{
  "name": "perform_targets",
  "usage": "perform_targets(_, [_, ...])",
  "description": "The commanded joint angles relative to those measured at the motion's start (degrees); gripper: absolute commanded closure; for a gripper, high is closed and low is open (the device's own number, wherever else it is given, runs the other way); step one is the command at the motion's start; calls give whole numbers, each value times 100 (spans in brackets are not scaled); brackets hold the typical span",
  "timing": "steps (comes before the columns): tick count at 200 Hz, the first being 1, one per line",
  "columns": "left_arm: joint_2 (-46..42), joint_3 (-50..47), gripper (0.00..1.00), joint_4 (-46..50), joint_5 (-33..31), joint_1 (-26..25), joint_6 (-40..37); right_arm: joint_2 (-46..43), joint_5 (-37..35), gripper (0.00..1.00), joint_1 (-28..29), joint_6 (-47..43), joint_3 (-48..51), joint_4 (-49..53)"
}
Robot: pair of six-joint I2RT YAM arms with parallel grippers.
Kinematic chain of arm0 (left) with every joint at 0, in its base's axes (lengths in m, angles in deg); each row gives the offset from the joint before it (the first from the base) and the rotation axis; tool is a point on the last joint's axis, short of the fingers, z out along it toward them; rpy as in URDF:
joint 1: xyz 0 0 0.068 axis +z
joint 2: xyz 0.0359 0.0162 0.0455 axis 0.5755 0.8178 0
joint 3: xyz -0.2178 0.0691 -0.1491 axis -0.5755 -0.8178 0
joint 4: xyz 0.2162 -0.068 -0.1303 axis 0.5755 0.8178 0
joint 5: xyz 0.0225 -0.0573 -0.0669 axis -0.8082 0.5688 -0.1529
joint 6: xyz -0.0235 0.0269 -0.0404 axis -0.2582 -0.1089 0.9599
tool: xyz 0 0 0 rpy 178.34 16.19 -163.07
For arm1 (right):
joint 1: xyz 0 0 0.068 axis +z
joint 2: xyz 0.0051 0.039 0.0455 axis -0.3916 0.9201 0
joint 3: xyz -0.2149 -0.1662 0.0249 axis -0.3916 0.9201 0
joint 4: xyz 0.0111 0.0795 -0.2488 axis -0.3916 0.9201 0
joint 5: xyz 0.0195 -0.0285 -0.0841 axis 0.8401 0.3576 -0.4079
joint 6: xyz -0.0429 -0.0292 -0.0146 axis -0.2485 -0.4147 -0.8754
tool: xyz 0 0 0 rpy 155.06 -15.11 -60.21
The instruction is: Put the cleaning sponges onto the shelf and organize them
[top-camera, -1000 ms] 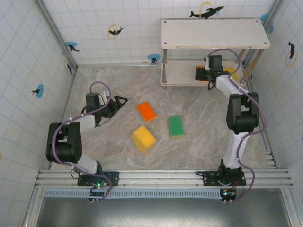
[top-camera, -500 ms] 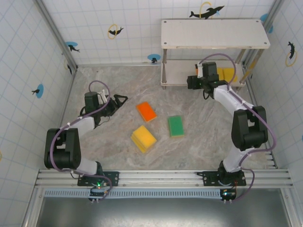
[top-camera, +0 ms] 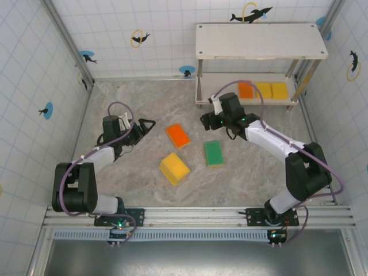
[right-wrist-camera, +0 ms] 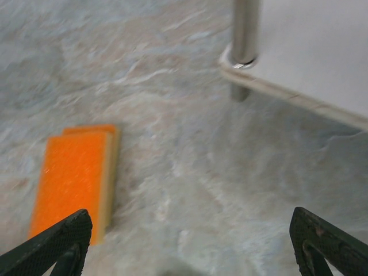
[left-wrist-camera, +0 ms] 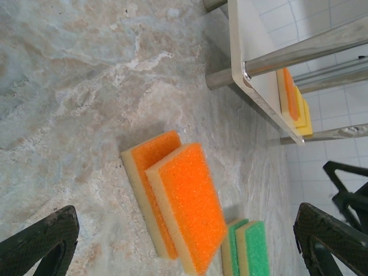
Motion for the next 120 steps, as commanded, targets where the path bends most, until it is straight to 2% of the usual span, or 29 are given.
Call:
perform_targets(1, [-38,-76,2,-95,49,-31,42,-5,20,8,411,143,124,-182])
perform_targets(63, [76,-179,2,-323,96,-36,194,628,-36,9,1112,323,-62,-341])
perform_targets(120, [70,-162,2,-230,83,-32,168,1187,-282,10,1422,539,-365,-425])
